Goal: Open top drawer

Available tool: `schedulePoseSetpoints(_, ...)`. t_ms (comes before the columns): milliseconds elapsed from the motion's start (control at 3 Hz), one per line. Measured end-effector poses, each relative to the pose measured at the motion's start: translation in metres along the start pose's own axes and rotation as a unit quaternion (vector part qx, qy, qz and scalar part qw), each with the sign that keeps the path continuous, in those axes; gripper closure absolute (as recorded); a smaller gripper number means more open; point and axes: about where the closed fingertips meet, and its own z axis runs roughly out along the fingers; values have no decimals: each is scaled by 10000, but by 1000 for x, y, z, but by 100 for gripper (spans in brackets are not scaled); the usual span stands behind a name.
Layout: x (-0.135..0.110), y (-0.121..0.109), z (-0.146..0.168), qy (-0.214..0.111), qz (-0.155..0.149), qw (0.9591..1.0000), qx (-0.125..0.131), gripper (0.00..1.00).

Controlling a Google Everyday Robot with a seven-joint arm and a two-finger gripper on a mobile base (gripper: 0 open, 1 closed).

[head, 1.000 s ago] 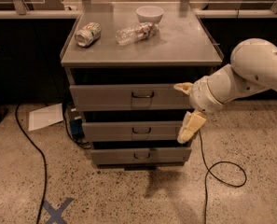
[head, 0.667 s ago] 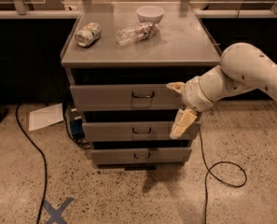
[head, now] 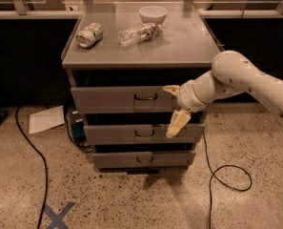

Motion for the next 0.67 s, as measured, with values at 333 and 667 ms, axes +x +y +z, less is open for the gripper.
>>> schedulePoseSetpoints(333,15,-11,10,57,116,9999,66,0)
schedulePoseSetpoints(667,23,-21,7,125,236,9994,200,0)
